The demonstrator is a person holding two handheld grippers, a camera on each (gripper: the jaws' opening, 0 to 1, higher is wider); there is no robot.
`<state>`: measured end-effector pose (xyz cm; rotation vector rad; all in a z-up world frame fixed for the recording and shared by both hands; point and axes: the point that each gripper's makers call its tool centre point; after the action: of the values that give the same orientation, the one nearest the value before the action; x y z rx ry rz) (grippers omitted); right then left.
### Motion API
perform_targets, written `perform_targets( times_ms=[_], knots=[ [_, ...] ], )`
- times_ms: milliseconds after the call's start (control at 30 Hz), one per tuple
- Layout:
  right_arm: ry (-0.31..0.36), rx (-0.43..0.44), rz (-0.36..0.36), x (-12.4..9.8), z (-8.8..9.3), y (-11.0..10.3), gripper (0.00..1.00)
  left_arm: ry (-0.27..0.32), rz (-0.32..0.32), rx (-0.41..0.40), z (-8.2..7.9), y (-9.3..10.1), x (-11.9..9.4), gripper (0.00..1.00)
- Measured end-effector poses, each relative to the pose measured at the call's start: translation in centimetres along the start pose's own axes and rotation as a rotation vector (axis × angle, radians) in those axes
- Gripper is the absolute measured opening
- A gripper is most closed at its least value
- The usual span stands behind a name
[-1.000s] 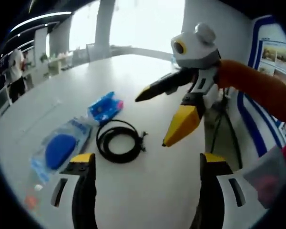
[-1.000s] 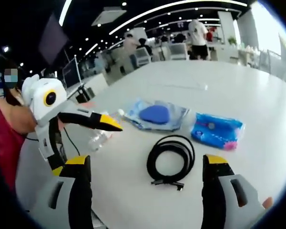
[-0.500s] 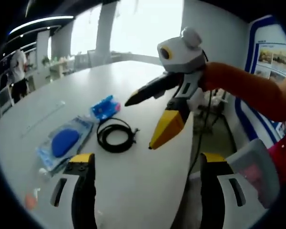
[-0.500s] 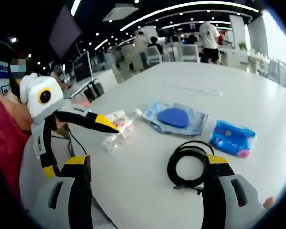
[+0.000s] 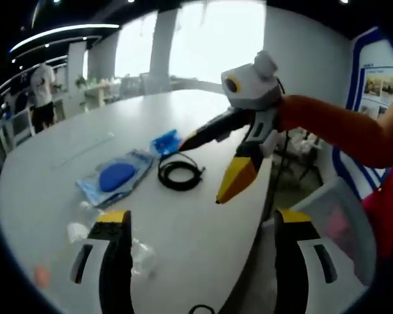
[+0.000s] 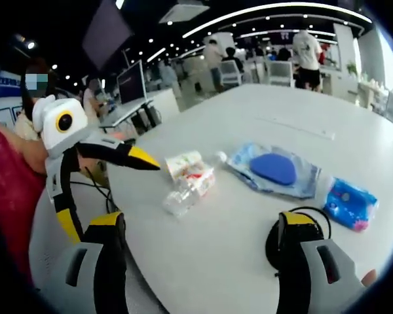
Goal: Arrange the tabletop items into an orderly group along one side of the table until the central work area is clear of visible clutter.
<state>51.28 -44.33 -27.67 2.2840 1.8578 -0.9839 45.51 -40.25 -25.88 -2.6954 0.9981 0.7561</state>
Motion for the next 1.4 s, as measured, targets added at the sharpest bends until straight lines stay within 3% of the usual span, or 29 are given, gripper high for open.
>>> perform_targets(
  times_ms=[567,900,1067,1400],
  knots=[
    [-0.042,-0.035,-0.064,4.3,-1.5,-2.3,0.96,0.006,-0.133,-0.096,2.7,-6.5,-3.7,0.86],
    [-0.062,-0.075,-0.102,6.8,-3.0,-3.2,0.95,-0.014,-0.202,-0.136,5.3,-10.2,-5.5,0.85],
    [-0.083,-0.111,-0.126,8.3,-4.0,-3.8,0.94,-0.021,-0.227,-0.145,5.8,-11.5,-6.0,0.84],
    [-0.128,-0.184,-0.159,10.6,-5.7,-4.4,0.92,-0.026,-0.239,-0.152,6.0,-12.2,-5.6,0.83]
  ],
)
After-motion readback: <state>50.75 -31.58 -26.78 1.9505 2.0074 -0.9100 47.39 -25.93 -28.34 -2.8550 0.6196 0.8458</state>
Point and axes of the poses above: the point that each gripper's makers call its tool centre point, and the gripper's own axes: x roughly forward along the fingers, y roughly to its right, z roughly out of its underside, and after that the axes turned 14 degrees about -z, right-handed
